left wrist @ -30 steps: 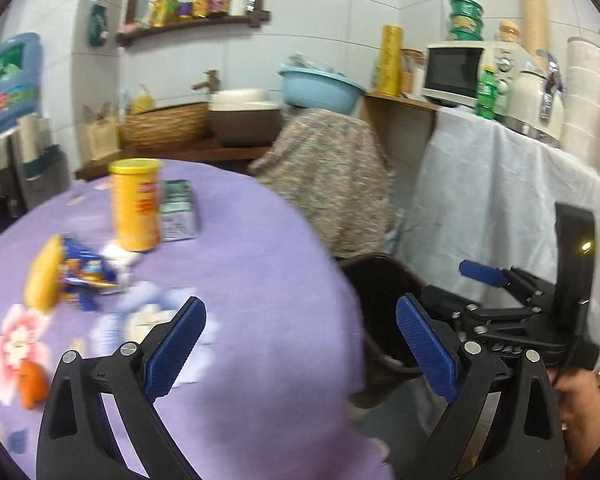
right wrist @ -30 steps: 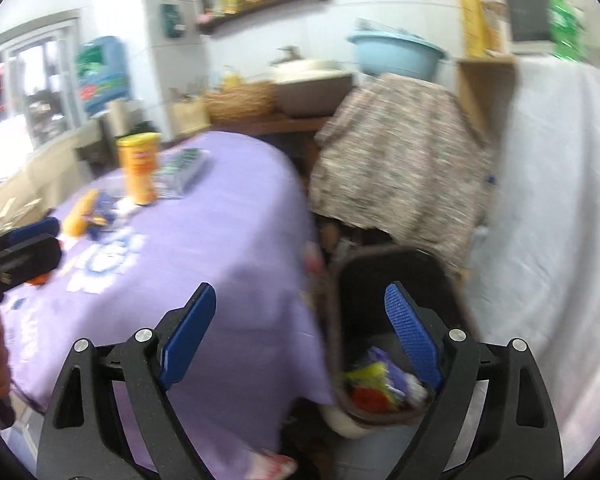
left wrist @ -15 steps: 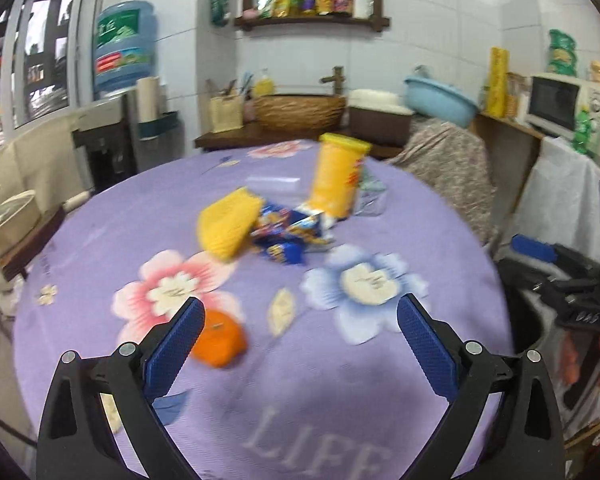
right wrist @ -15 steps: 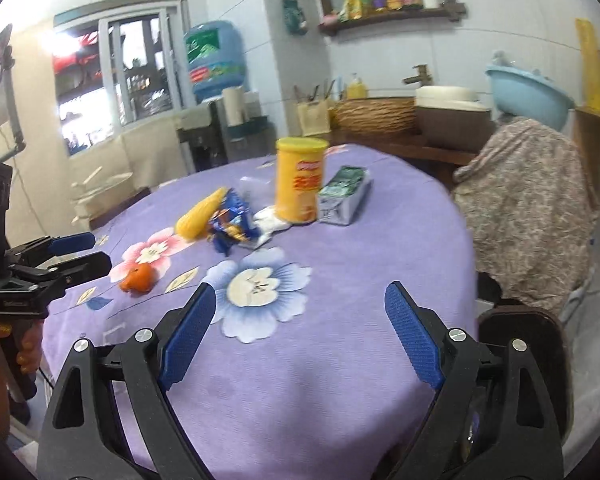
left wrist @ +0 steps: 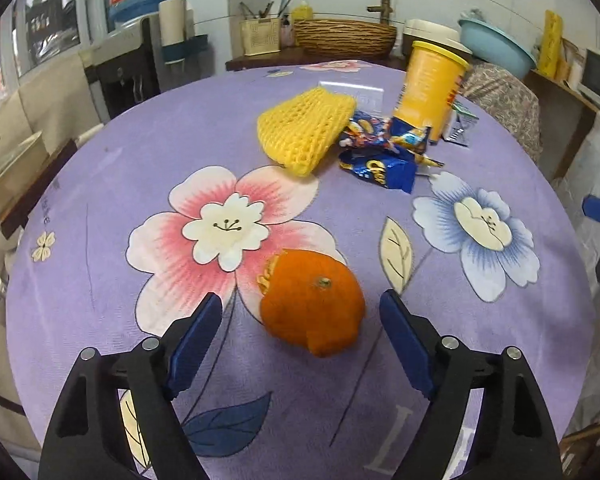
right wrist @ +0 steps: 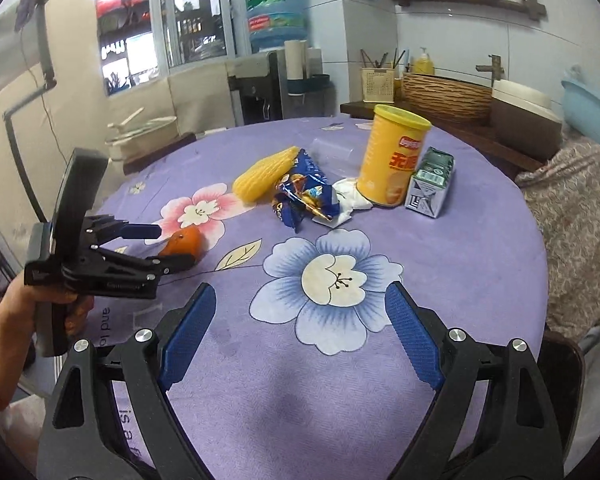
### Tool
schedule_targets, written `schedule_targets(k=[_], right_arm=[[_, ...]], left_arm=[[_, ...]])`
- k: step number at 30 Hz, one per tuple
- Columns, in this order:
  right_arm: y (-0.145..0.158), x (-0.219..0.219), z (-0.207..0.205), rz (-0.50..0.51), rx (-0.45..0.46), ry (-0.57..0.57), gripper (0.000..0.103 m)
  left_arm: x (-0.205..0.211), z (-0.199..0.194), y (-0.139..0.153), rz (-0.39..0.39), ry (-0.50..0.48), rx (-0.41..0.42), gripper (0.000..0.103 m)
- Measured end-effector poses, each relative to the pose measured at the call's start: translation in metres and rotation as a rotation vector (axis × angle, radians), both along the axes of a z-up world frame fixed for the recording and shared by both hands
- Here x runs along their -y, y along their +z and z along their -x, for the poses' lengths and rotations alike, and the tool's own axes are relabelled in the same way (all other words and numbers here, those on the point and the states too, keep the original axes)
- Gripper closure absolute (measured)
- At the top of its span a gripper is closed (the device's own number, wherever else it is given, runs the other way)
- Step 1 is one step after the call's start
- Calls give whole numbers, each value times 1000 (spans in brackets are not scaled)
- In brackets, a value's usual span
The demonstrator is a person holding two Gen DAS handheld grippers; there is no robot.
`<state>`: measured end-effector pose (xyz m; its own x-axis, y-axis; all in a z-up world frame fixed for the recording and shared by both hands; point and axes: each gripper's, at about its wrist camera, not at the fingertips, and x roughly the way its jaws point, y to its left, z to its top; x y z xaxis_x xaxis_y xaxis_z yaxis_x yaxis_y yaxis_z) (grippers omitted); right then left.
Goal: Collect trash
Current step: 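Grasp the orange peel with the left tool while the right tool grasps the yellow mesh net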
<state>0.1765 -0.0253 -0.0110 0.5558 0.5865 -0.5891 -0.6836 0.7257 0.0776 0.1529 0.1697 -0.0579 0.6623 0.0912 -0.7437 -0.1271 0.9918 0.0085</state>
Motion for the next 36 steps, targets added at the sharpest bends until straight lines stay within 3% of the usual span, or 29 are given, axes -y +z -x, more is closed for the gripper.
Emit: schedule_targets(k=[5,12,14,20,25,28,31,36], right_arm=[[0,-11,-6,8,-25,15,17],[0,-34,-9,61,-21,59,17],[1,-41,-13,60,-34,72,17],[8,-83,-34,63,-62,109,17],[2,-135,-61,38,-179,174,31],[-7,-161,-77,55,-218,155,38],[-17,-177,-98,34,-294,103,39],[-20,-189,-123,16,-325,-11,39]], left_arm=[[-7,1,2,41,2,-12,31],[-4,1,3,48,-14,-4,72],[-3,2,5,56,-15,13,78],[-3,12,9,66,-14,48,81],[-10,24,11,99,-3,71,81],[-10,29,13,102,-9,80,81],[-9,33,13,98,-19,86,81],[-8,33,9,103,-35,84,81]])
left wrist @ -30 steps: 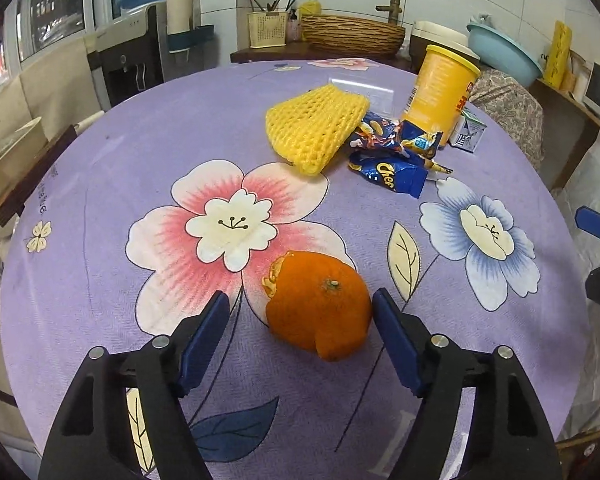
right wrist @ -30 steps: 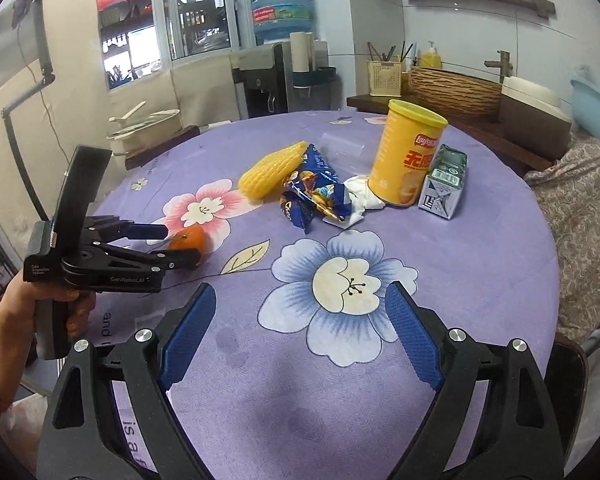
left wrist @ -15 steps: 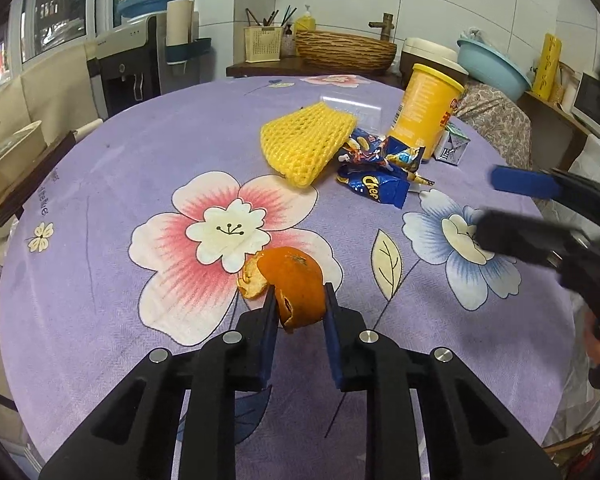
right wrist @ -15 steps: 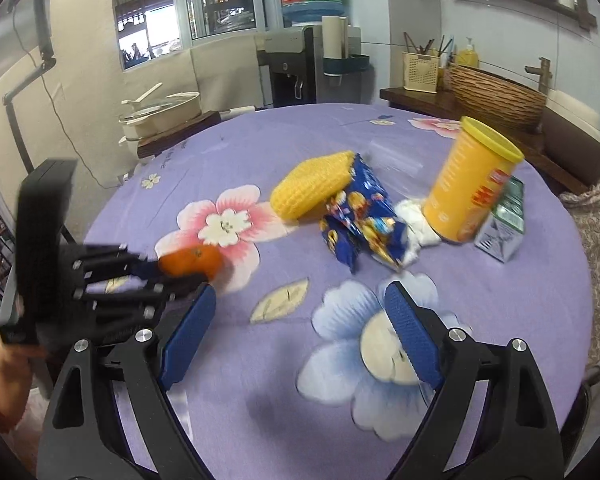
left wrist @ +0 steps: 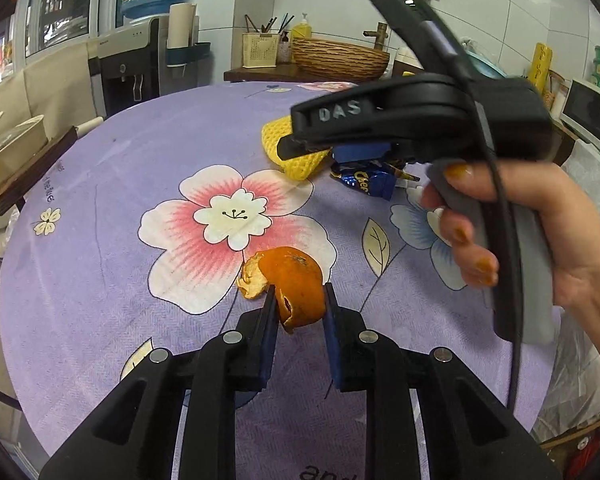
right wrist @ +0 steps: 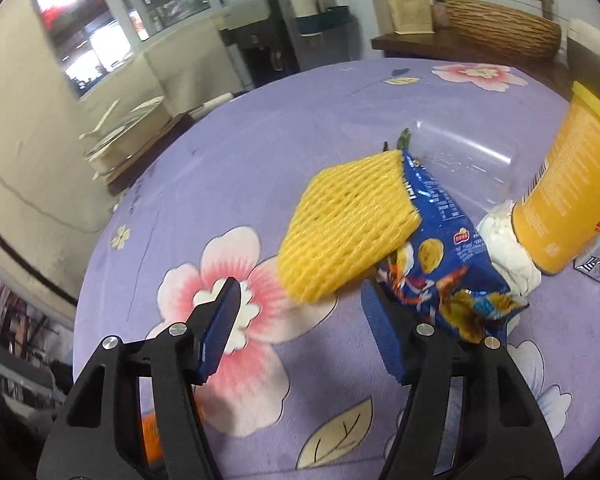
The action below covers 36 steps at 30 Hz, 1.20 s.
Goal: Collect trash
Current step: 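Grasp the orange peel with the left tool while the right tool grasps the yellow mesh net, then carry the peel and mesh net over the black bin and open both tools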
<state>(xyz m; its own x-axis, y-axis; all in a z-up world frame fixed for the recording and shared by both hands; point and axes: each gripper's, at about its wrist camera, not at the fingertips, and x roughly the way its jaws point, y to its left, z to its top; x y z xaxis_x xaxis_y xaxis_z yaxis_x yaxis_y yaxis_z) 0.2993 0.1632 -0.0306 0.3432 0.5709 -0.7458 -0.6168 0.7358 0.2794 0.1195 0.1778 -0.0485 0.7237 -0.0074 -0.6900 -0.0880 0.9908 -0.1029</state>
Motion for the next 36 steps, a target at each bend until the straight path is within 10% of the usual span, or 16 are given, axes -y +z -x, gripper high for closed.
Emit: schedule_targets(k=[5,7,10,24,36], right_arm=[[-12,-7,-17,-2,-67,-74,45],[-16,-9,-19,-5,-76,-80,74],[-20,-7,-18,-24,-80,-79,83],[21,28,68,-62,160,165,84],[32,137,109,-43,305,109,84]], left_arm=[[-1,1,1,8,-10,11,81],[0,2,1,4,-13,13,81],[0,3,1,5,-15,15,81],[8,14,4,-8,8,28,81],[69,27,27,-29,-89,102,81]])
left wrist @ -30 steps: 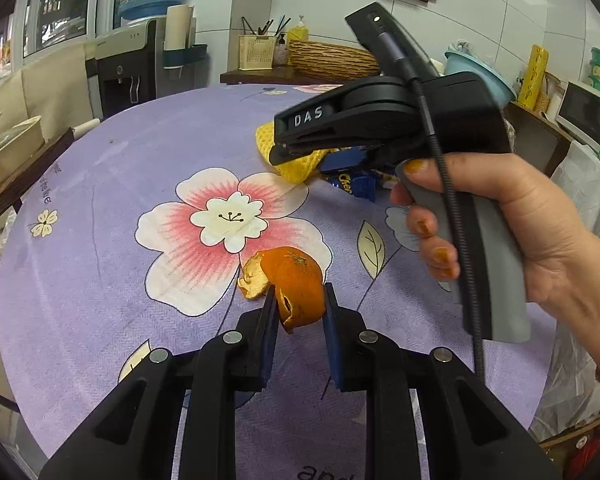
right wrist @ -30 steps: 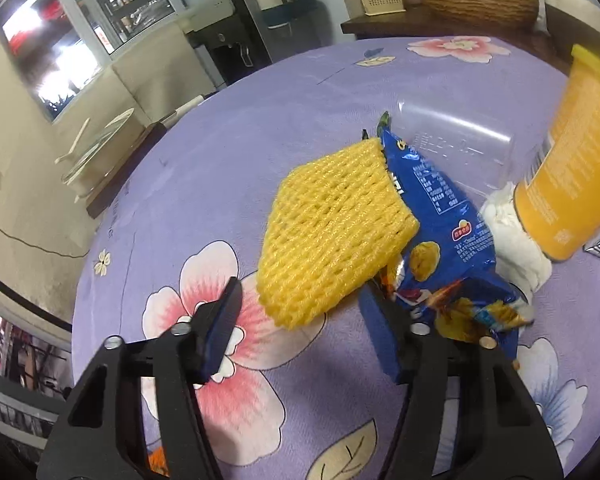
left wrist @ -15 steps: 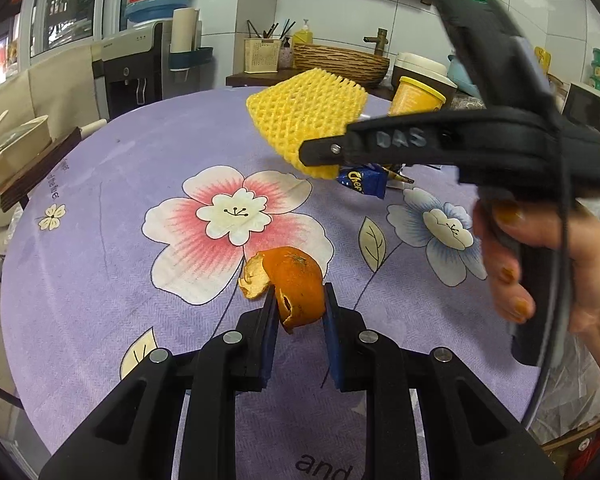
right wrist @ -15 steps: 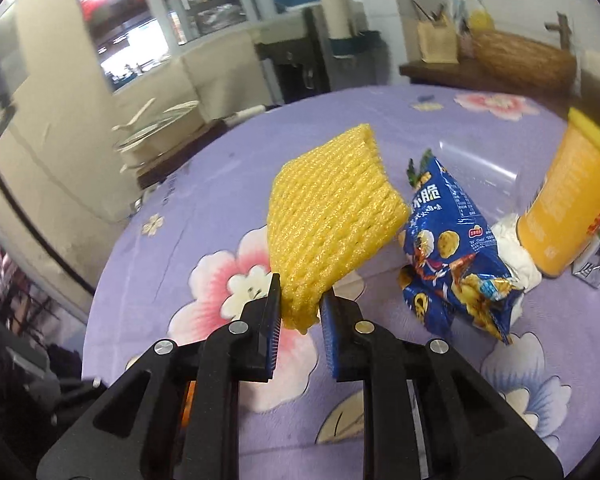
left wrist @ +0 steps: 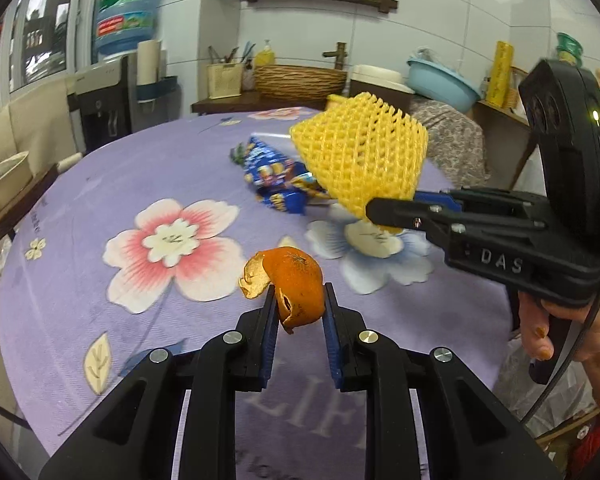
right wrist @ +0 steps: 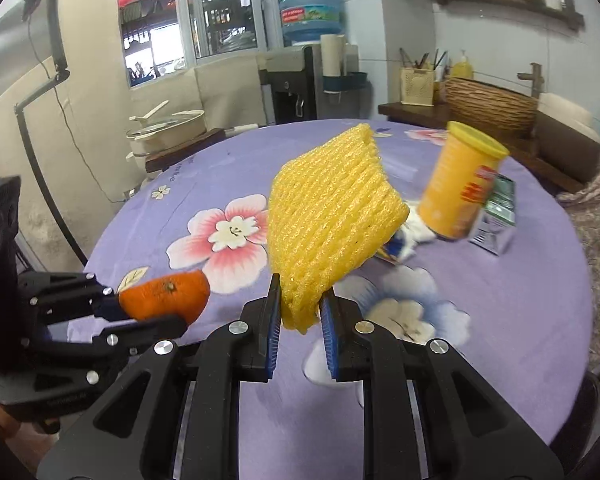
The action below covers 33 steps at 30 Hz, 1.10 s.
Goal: Collect trash
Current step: 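Carry the peel and mesh net over the black bin and open both tools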
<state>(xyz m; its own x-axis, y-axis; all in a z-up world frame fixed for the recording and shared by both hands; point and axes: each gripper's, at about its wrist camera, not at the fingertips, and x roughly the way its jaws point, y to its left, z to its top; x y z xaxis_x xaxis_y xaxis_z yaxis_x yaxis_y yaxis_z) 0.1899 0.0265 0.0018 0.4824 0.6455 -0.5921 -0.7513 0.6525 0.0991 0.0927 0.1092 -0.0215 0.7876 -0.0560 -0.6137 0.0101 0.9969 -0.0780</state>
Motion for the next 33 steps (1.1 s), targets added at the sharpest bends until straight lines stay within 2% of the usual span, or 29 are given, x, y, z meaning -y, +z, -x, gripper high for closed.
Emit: schedule_targets(k=[4,12,17,28,33], right_arm=[[3,36,14,-19,11,-25,84],[-1,105,40,-35,63,-134,84],[-9,154,42,-40,67,-245,84],[-43,270,29,-27,35,-578,84],[-65,302,23,2,-2,-661,84]], left_arm=[[32,3,10,-29,-58,36,81],[91,1,23,-16,-187,75,81],[124,-11,20,-2,-251,69,81],[196,-38,11,20,-390,54,81],[226,-53,2,40,-443,41,81]])
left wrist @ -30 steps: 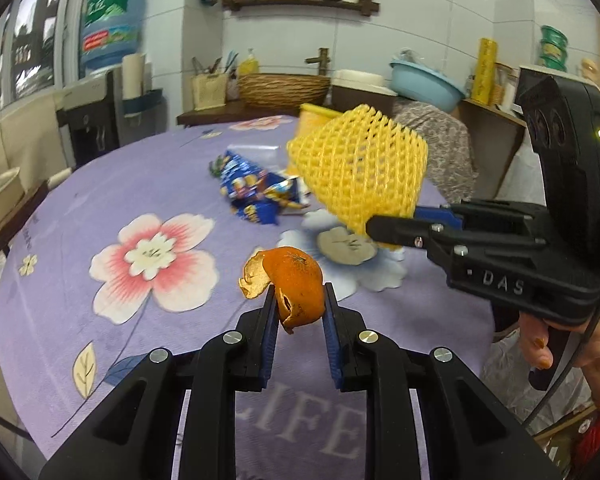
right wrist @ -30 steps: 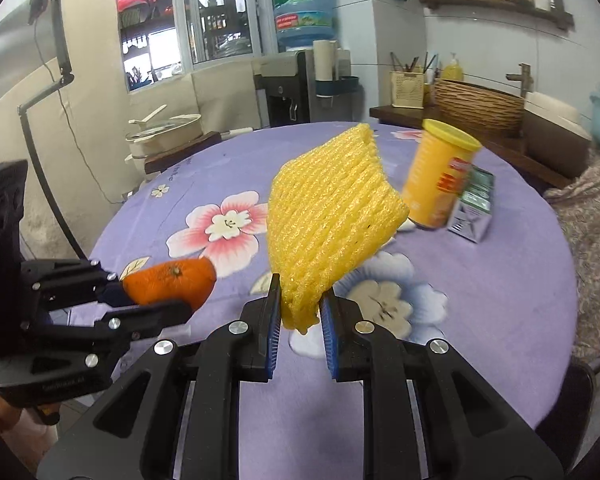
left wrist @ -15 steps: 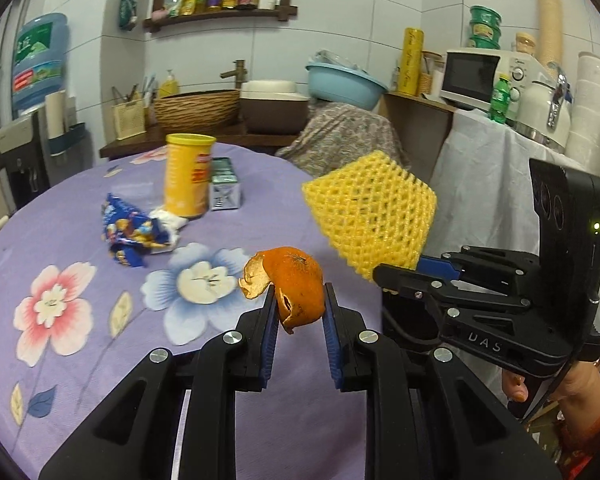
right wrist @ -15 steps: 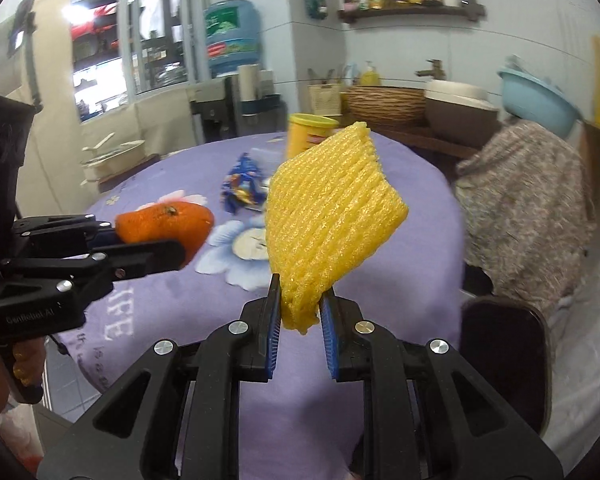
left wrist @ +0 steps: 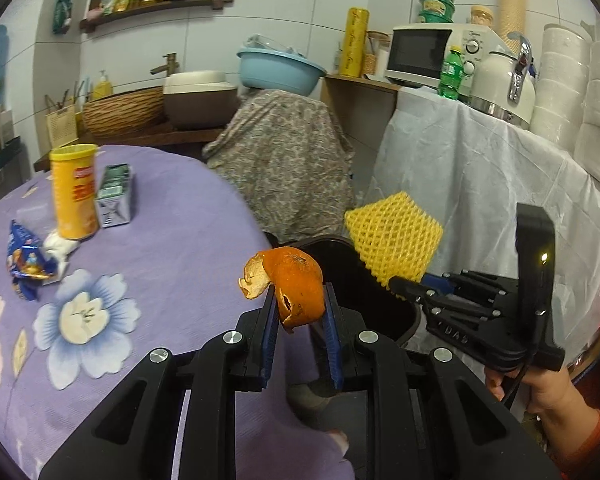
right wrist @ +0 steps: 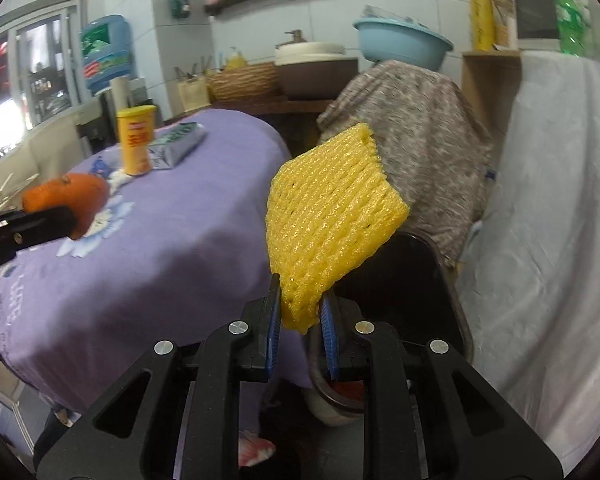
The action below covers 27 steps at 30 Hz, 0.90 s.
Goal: Collect trash
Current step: 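Carry the peel and mesh net over the black bin and open both tools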
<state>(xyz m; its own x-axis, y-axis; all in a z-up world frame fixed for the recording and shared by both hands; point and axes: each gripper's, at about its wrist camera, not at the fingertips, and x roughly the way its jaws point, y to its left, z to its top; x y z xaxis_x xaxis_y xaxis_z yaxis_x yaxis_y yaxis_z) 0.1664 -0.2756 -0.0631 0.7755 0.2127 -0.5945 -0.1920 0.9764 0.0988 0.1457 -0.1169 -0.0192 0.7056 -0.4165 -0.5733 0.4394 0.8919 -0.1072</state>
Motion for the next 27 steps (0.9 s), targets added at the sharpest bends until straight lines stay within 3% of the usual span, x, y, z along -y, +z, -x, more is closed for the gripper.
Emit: schedule_targets(k=[10,21,27], right_arm=[[-53,42,-17,3,-131,-99,84],[-129,67,-63,1,-306,-198,84],[-148,70,-76,14,-342,-206,83]], left_arm=[[56,-26,-22,10,-104,-57,81],[104,-49,-63,-65,-175,-127,81],[112,-54,-79,-89,-186,-152,81]])
